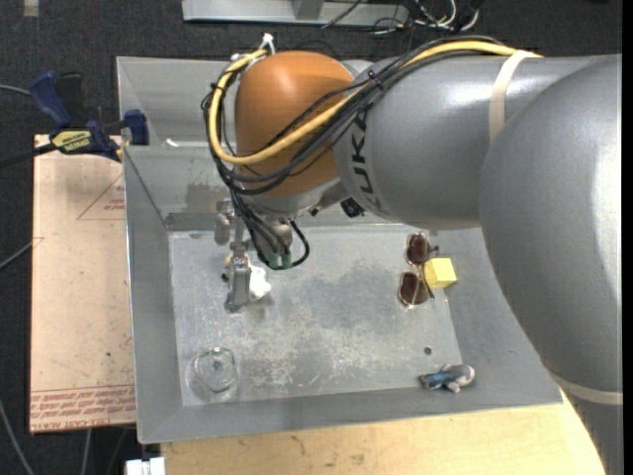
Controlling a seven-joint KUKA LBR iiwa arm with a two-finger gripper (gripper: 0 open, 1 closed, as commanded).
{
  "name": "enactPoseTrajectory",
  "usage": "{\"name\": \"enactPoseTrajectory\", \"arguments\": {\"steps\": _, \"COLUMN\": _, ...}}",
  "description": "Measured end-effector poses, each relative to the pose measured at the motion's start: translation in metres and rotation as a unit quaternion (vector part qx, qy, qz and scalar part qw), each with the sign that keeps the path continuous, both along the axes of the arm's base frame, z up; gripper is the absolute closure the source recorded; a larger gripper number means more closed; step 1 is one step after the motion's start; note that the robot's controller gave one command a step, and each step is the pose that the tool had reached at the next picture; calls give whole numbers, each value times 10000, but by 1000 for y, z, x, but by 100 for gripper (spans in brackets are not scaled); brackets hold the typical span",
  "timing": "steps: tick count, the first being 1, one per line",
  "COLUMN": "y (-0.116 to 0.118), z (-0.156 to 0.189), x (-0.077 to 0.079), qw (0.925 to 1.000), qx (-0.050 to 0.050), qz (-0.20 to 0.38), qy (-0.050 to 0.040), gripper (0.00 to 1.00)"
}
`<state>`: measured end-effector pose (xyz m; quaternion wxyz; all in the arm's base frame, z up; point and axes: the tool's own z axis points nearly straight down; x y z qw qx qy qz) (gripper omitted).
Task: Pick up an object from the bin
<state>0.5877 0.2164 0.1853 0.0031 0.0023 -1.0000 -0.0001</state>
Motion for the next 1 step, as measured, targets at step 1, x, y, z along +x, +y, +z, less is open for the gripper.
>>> {"name": "enactPoseTrajectory", "arguments": {"steps": 1, "y": -1, "z": 5, "x": 2, "qw": 10000, "qx": 7, "qz": -20, "qy": -34, "gripper": 0}}
